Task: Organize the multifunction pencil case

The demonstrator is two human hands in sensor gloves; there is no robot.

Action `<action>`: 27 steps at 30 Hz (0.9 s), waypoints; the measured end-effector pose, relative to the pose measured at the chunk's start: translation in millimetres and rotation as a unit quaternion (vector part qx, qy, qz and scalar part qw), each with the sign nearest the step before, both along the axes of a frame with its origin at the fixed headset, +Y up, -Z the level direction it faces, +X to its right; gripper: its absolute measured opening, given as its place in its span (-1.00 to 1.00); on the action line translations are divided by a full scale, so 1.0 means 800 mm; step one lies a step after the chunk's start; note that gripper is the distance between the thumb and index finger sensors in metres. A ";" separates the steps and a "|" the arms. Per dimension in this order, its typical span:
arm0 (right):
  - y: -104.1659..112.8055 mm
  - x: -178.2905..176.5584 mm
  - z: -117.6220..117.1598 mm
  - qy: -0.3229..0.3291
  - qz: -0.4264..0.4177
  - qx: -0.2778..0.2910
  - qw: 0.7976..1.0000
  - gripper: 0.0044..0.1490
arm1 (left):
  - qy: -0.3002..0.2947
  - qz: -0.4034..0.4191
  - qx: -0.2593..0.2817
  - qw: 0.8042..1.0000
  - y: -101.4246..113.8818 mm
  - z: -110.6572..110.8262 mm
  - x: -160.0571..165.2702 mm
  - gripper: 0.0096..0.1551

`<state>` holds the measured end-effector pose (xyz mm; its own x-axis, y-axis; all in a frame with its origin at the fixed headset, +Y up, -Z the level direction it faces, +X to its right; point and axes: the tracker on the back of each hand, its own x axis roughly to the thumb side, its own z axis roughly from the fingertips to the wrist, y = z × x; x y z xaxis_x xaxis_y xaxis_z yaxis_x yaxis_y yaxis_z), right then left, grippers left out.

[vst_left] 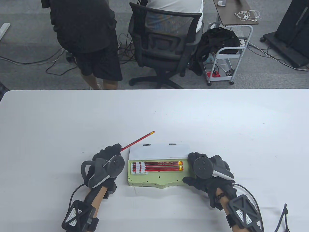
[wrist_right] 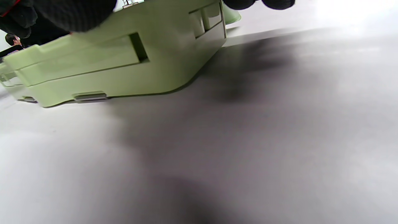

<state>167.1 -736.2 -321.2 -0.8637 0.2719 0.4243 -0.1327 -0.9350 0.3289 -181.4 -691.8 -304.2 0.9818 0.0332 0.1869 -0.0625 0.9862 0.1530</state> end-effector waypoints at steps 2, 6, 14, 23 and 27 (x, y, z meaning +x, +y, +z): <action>0.001 0.000 0.000 0.001 0.001 0.002 1.000 0.32 | -0.010 0.003 0.005 1.000 0.000 0.004 0.003 -0.55; 0.004 0.000 0.001 0.003 -0.003 0.013 1.000 0.31 | -0.026 0.004 -0.002 1.000 -0.003 0.006 0.007 -0.56; 0.031 0.006 0.008 -0.017 -0.069 0.112 0.991 0.20 | -0.056 0.013 -0.010 0.998 -0.004 0.010 0.016 -0.55; 0.050 0.002 0.021 -0.014 -0.154 0.190 0.970 -0.02 | -0.100 0.034 -0.014 0.994 -0.004 0.018 0.032 -0.56; 0.055 -0.006 0.027 0.000 -0.165 0.208 0.964 -0.08 | -0.115 0.033 -0.010 0.993 -0.004 0.020 0.039 -0.55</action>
